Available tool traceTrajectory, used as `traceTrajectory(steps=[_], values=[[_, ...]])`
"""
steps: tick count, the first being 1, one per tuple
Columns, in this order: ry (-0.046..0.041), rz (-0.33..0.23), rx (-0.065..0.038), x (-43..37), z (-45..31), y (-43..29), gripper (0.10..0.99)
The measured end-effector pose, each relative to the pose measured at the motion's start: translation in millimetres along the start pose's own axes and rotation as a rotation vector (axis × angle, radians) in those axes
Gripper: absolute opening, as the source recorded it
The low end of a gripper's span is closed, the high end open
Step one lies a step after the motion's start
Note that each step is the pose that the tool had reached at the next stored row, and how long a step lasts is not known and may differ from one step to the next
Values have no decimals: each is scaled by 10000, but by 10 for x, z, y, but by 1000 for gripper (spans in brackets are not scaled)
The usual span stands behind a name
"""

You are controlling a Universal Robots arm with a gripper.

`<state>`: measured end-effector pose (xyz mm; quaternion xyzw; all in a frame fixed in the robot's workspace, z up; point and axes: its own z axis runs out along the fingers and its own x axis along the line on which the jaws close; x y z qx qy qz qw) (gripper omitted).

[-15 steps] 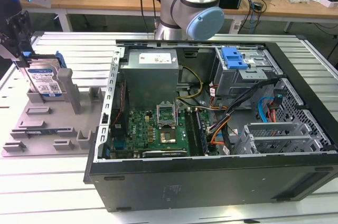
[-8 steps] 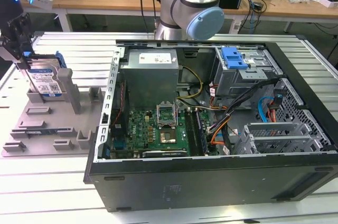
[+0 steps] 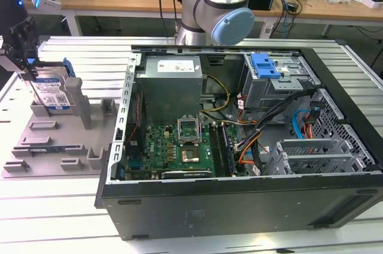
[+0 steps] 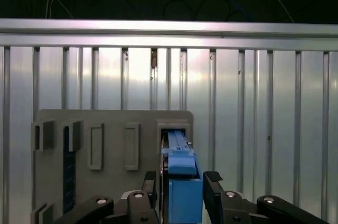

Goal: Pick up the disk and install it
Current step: 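Pick up the disk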

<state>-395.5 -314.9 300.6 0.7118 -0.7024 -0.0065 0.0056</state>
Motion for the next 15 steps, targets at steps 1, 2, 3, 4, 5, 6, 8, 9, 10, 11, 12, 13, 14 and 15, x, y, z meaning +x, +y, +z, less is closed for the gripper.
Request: traceTrajectory(steps=[1, 2, 3, 4, 5, 6, 8, 9, 10, 11, 12, 13, 14, 15], values=[[0, -1, 0, 0, 4, 0, 482], [0, 0, 0, 0, 13, -1, 482], [0, 0, 0, 0, 16, -1, 482], [1, 0, -2, 0, 18, 0, 482], [2, 0, -3, 0, 18, -1, 482], [1, 0, -2, 0, 19, 0, 482], [0, 0, -1, 0, 20, -1, 482], [0, -1, 0, 0, 20, -1, 482], [0, 0, 0, 0, 20, -1, 482], [0, -1, 0, 0, 21, -1, 482], [0, -1, 0, 0, 21, -1, 482], [0, 0, 0, 0, 21, -1, 482], [0, 0, 0, 0, 21, -1, 482], [0, -1, 0, 0, 21, -1, 482]])
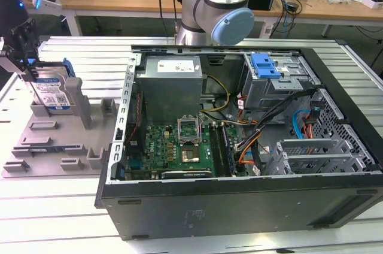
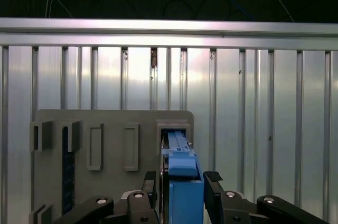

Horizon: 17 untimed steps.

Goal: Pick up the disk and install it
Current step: 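Pick up the disk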

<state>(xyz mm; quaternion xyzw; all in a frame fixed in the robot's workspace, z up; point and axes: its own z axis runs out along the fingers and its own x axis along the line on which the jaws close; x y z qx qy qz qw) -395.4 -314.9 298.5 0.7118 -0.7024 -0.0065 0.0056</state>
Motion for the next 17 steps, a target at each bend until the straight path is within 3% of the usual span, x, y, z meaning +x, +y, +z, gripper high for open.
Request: traceTrajectory(steps=[3, 5, 17], values=[[0, -1, 1, 0, 1, 1, 482], [0, 0, 1, 0, 1, 4, 392], [0, 0, 0, 0, 11, 6, 392]])
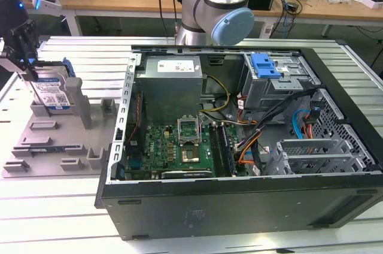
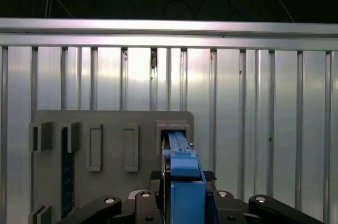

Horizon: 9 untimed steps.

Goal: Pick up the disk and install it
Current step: 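Pick up the disk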

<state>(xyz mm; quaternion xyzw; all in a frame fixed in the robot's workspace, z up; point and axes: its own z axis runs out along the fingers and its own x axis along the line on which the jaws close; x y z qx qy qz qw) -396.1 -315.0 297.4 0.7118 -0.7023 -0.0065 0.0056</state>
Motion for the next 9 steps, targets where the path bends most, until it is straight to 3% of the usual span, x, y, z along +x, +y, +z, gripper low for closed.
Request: traceTrajectory(steps=[9], values=[[0, 0, 0, 0, 5, 0, 369]])
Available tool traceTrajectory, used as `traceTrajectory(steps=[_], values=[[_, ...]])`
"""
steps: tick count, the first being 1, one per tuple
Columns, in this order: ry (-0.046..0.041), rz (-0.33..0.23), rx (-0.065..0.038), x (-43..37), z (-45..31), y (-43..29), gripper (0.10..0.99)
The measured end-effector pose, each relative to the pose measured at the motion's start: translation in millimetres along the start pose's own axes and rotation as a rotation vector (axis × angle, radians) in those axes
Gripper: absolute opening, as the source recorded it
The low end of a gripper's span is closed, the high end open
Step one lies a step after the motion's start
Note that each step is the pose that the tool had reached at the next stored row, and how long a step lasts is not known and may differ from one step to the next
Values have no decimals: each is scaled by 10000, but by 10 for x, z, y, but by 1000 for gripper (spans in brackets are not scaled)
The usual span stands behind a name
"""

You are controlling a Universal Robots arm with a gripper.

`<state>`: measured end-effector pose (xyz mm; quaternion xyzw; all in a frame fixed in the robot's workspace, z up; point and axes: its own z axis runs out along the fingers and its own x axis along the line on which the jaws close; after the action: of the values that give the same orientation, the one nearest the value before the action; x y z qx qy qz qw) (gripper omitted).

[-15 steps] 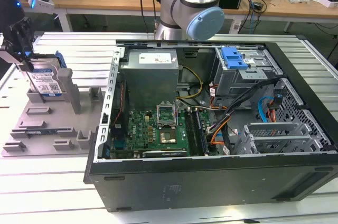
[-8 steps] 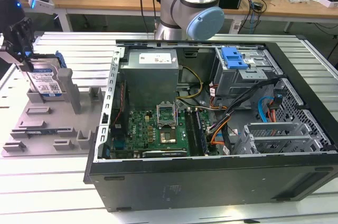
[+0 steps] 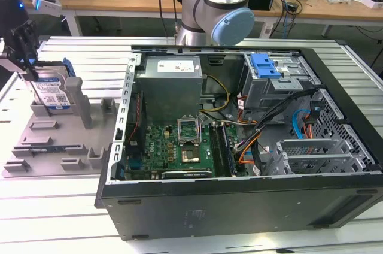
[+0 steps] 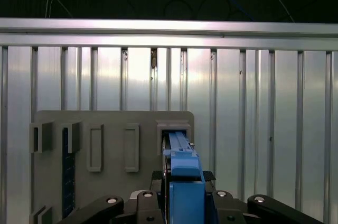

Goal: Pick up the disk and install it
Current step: 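Pick up the disk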

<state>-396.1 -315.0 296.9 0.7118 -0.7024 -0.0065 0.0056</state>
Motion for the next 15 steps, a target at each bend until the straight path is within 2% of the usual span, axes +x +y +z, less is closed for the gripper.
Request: traceTrajectory(steps=[6, 11, 13, 15], values=[[-1, 0, 3, 4, -3, 0, 369], [0, 0, 1, 5, -35, 0, 369], [0, 0, 1, 5, -63, -1, 369], [0, 0, 1, 5, -122, -2, 369]])
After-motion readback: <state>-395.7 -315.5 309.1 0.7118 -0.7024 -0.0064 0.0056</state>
